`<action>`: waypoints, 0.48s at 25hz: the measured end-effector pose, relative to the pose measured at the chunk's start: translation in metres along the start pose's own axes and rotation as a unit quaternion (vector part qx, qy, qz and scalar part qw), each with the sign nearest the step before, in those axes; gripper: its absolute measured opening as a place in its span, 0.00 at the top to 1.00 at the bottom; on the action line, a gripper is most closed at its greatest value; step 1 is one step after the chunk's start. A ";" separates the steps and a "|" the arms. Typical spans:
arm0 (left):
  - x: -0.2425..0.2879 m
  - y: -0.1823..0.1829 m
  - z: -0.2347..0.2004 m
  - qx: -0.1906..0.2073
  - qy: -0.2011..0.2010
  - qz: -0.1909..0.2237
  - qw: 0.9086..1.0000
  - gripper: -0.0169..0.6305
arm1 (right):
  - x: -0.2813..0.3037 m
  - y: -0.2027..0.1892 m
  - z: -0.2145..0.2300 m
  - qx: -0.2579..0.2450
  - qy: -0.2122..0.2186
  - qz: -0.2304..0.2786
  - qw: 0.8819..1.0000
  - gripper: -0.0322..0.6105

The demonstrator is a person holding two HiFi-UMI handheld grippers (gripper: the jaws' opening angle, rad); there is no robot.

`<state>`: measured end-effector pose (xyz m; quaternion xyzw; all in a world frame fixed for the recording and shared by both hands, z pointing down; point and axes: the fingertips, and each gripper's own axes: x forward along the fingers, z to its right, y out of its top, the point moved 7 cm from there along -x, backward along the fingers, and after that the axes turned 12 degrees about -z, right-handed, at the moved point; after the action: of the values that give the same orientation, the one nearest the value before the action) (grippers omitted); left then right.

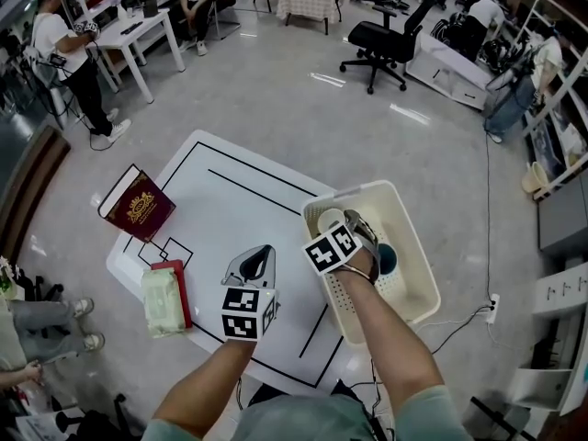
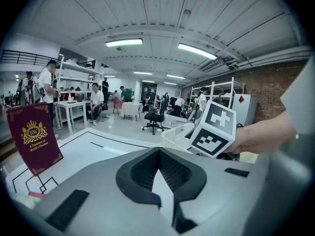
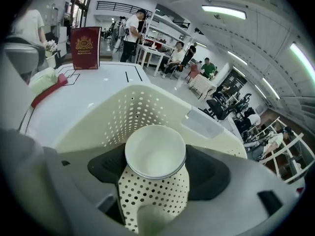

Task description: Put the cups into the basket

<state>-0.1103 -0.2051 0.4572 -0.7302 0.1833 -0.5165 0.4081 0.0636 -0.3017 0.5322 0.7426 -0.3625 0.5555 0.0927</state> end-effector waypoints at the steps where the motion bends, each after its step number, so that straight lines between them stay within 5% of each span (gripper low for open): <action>1: 0.000 0.000 0.001 0.000 0.000 0.000 1.000 0.97 | 0.000 0.000 0.000 0.000 0.002 0.001 1.000 0.37; 12: -0.001 0.001 0.001 -0.002 0.000 -0.001 1.000 0.96 | -0.001 0.000 -0.001 0.007 0.029 -0.001 1.000 0.37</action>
<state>-0.1100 -0.2049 0.4552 -0.7311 0.1840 -0.5167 0.4058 0.0623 -0.3007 0.5317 0.7274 -0.3546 0.5791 0.0985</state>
